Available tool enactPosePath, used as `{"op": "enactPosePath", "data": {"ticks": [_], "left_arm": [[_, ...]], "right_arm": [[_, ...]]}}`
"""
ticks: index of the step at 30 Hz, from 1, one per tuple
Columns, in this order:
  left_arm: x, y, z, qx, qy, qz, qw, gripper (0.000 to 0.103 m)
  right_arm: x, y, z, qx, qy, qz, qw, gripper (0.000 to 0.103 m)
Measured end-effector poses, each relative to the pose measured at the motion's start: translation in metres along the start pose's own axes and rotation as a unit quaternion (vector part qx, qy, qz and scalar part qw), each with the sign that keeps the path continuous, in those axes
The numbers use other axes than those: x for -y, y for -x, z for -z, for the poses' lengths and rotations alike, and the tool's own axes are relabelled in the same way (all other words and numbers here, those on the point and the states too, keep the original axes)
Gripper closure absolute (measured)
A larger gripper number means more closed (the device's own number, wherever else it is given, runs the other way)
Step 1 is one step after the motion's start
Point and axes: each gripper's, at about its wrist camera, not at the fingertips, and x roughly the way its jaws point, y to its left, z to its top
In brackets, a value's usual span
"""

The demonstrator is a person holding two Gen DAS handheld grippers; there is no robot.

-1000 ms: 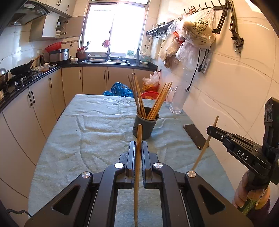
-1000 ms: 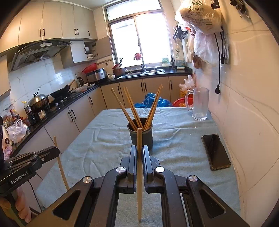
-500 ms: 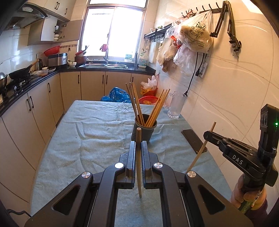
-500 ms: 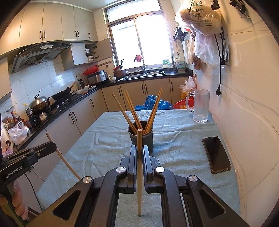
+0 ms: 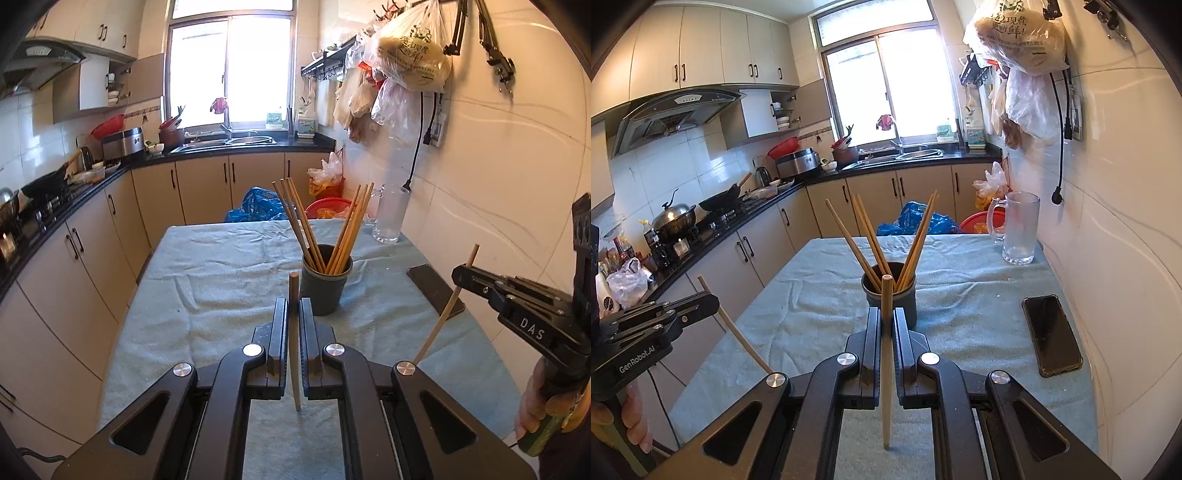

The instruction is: Organize utensils

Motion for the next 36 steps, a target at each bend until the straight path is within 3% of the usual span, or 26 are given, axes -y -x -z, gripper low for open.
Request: {"op": "enactPosePath", "data": {"ticks": [13,21,29,36], "left_arm": [[0.002,-0.019,-0.011,-0.009,-0.033,-0.005,0.9994,0.098],[-0.006,-0.023,-0.021,-0.016,-0.023,0.014,0.9995,0.098],[-0.02,-0.011,-0.058,0.005,-0.002,0.046,0.9989,0.098],[-0.01,-0.003,-0.106,0.052,-0.005,0.06,0.9968,0.098]], "right_arm": [[-0.008,-0.014,-0.018,-0.001,0.003,-0.004,1.0,0.096],[-0.01,-0.02,-0.032,0.005,0.005,-0.006,1.0,0.096],[-0.014,-0.016,-0.064,0.039,0.017,0.009,0.999,0.096],[-0.003,-0.022,-0.098,0.063,-0.004,0.009,0.998,0.096]]}}
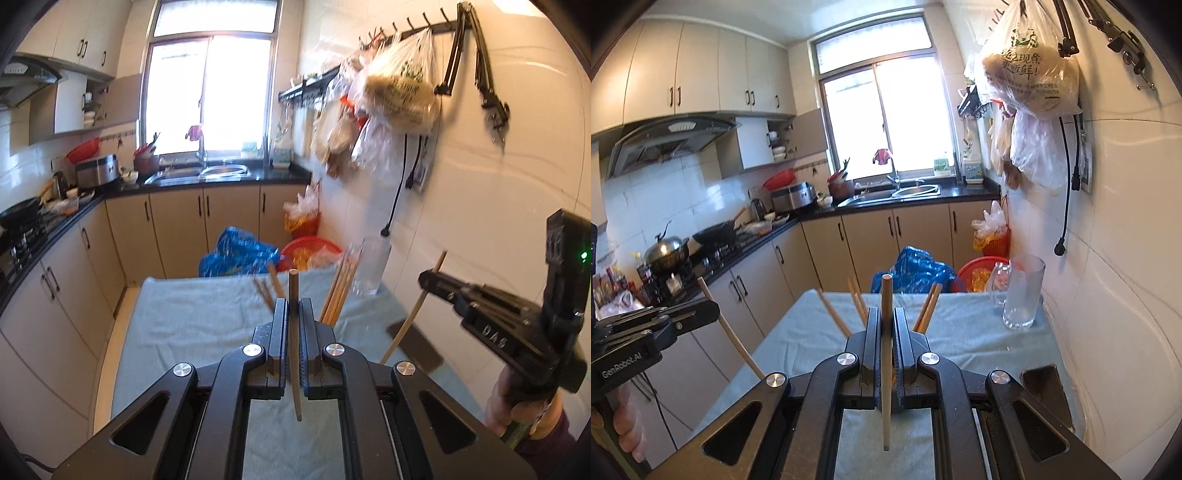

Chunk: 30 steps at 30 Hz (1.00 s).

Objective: Organize utensils
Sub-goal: 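Lower both held chopsticks into the black cup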

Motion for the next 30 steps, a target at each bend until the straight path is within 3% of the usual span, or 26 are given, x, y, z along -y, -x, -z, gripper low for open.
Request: {"op": "enactPosePath", "data": {"ticks": [5,16,21,30], "left_arm": [[0.002,-0.014,-0.03,0.027,0.007,-0.006,0.9996,0.098],[-0.005,-0.076,-0.063,0.022,0.048,0.004,0.9986,0.098],[-0.002,-0.098,-0.055,0.018,0.042,0.003,0.999,0.098],[-0.004,-0.135,-0.015,-0.028,0.021,-0.017,0.9992,0.098]], "right_arm": [[0.004,-0.007,-0.026,0.024,-0.011,-0.003,1.0,0.096],[0.012,-0.05,-0.051,0.05,-0.037,-0.001,0.998,0.096],[0.027,-0.076,-0.042,0.042,-0.057,0.006,0.997,0.096],[0.047,-0.123,-0.005,-0.029,-0.064,0.013,0.997,0.096]]}}
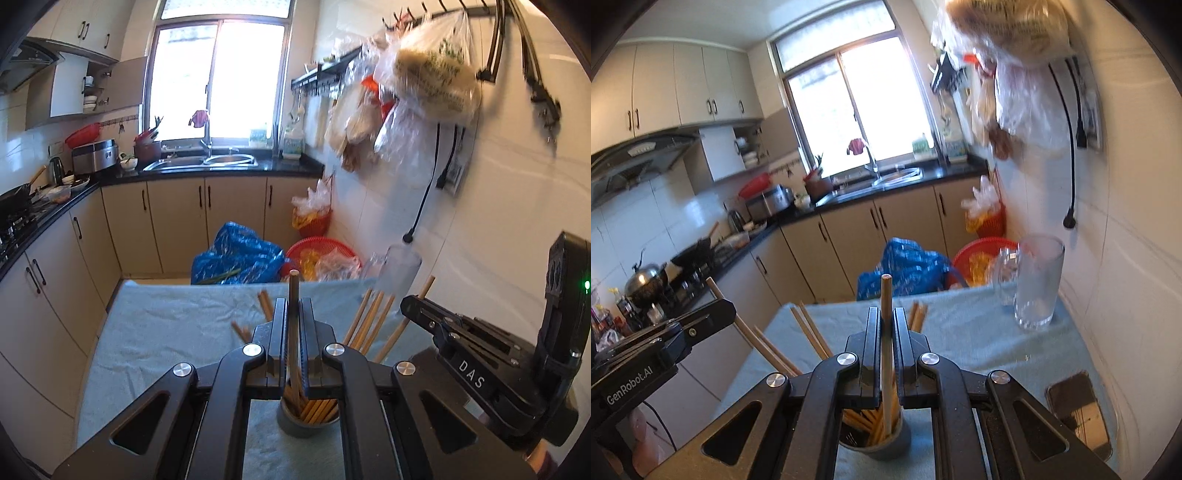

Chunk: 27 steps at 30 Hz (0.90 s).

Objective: Organize utensils
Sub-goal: 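Lower both held chopsticks into the black cup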

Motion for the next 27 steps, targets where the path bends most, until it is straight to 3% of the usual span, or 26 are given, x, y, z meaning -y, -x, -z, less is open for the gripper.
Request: {"op": "enactPosePath", "data": {"ticks": [11,27], "left_arm": [[-0.001,-0.017,0.046,-0.039,-0.015,-0.008,0.9991,0.098],[-0.015,-0.014,0.059,-0.052,-0.012,-0.026,0.9982,0.098]], "right_arm": [[0.012,-0.021,0.028,-0.034,-0.009,0.002,0.999,0.096],[0.007,-0.021,0.028,-0.035,-0.001,0.007,0.999,0.096]]}}
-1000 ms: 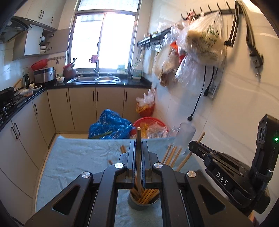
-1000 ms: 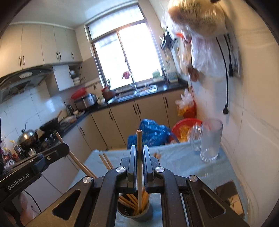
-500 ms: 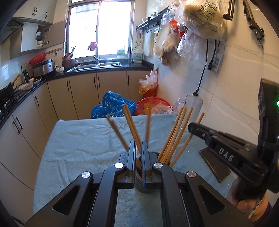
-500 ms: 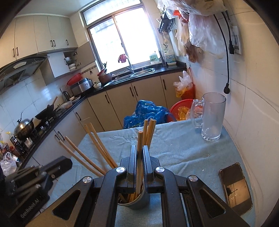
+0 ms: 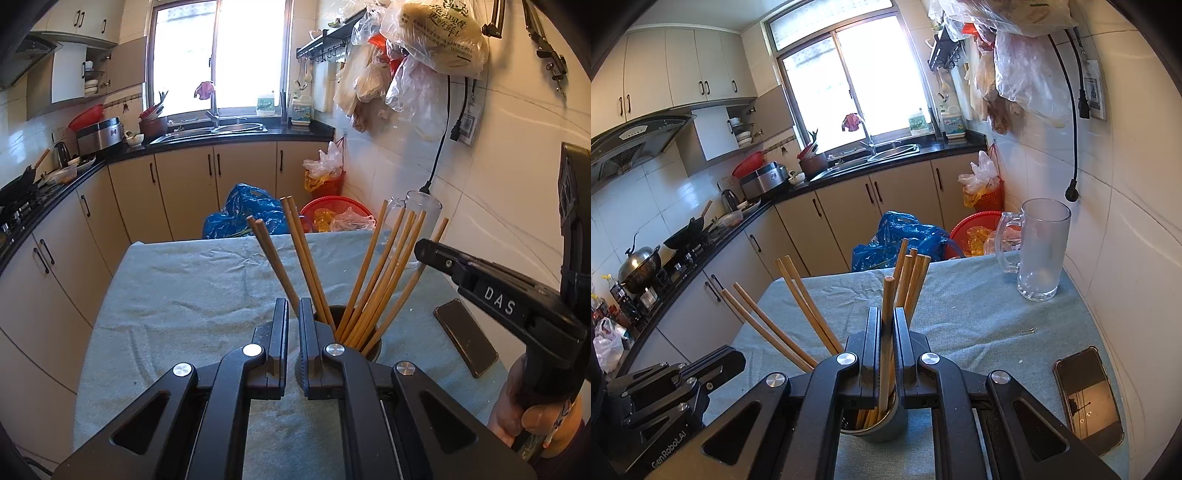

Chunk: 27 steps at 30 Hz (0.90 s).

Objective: Organize utensils
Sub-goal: 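Lower both held chopsticks into the black cup, then open both tools to release the chopsticks into the black cup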

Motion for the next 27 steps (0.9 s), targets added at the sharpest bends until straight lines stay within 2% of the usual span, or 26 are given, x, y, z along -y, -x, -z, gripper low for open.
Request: {"op": "enactPosePath", "data": {"ticks": [7,8,9,11,12,20,27], "left_arm": [[-0.004,0.005,0.008,-0.004,-0.003,-0.013,0.9999,0.098],[-0.004,0.006,0.009,-0.006,-0.001,-0.014,0.9999,0.098],[-0.005,0.006,0.01,-0.008,0.001,-0.014,0.9999,0.098],[-0.007,0.009,0.012,-0.01,0.004,-0.015,0.9998,0.097],[-0.009,0.011,0.013,-0.011,0.006,-0.016,0.9998,0.097],[-0.01,0.034,0.023,-0.01,0.019,-0.025,0.9995,0.078],[-0.01,0.077,0.041,0.009,0.03,-0.032,0.999,0.065]], "right_arm": [[0.0,0.001,0.001,0.001,0.0,0.002,1.0,0.094],[0.0,0.002,0.0,0.002,0.0,0.004,1.0,0.088],[0.0,0.003,-0.001,0.005,0.0,0.005,1.0,0.077],[-0.001,0.009,-0.003,0.012,0.0,0.004,1.0,0.064],[-0.002,0.012,-0.004,0.016,0.002,0.004,1.0,0.063],[-0.016,0.046,-0.008,0.033,0.023,0.004,0.999,0.053],[-0.024,0.091,0.004,0.037,0.053,0.01,0.998,0.042]]}}
